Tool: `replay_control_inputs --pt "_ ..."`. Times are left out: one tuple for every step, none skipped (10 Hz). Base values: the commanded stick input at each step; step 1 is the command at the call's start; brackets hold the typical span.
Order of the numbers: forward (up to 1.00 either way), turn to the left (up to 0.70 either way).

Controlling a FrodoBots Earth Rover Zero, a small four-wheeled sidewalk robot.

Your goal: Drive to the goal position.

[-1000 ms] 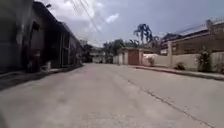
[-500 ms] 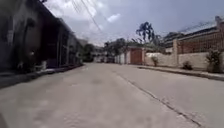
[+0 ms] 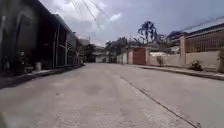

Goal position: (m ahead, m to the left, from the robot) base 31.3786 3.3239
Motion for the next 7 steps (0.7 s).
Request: replay_control_inputs --pt "1.00 0.00" --pt "1.00 0.00" --pt "1.00 0.00" --pt "1.00 -0.02" --pt "1.00 -0.10" --pt "1.00 -0.26" --pt "1.00 -0.34"
